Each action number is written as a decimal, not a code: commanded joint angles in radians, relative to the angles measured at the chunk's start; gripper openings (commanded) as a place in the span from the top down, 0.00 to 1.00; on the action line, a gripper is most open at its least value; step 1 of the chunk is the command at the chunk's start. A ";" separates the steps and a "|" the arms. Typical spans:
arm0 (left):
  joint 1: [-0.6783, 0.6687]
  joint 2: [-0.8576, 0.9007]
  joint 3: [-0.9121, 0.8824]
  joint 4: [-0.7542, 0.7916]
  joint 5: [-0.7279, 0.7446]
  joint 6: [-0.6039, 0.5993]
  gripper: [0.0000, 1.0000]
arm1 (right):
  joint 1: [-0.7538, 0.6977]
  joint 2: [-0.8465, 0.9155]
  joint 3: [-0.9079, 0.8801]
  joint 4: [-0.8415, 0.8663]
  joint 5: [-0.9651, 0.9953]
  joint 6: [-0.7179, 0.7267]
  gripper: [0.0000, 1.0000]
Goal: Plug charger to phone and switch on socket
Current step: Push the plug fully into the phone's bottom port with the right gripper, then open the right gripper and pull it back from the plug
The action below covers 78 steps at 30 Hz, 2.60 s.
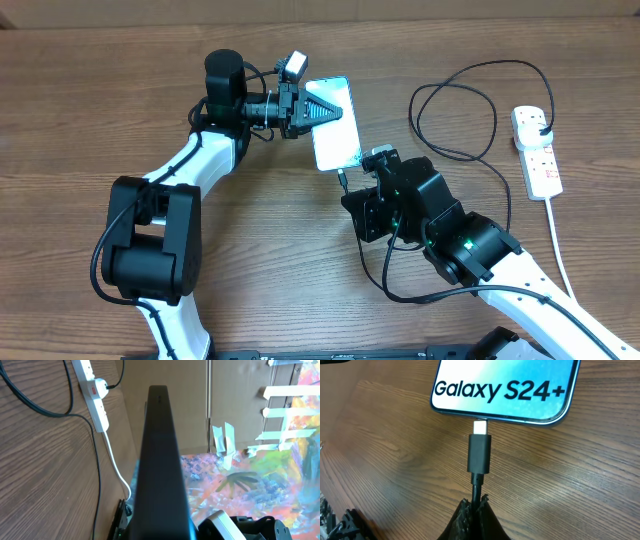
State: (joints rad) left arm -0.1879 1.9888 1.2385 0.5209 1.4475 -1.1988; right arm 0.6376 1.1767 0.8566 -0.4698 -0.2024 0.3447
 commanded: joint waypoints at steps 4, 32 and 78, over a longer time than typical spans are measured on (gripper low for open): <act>-0.002 0.003 0.026 0.007 0.033 -0.005 0.95 | 0.003 -0.002 0.003 0.020 0.034 0.007 0.96; -0.002 0.003 0.026 0.000 -0.013 -0.058 0.96 | 0.003 -0.002 0.003 0.036 0.064 -0.002 0.96; -0.029 0.003 0.026 0.008 -0.013 0.033 0.96 | 0.003 0.026 0.003 0.054 0.090 -0.001 0.80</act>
State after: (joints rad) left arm -0.2119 1.9888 1.2465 0.5205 1.4189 -1.1816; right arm 0.6430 1.1831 0.8562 -0.4316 -0.1299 0.3439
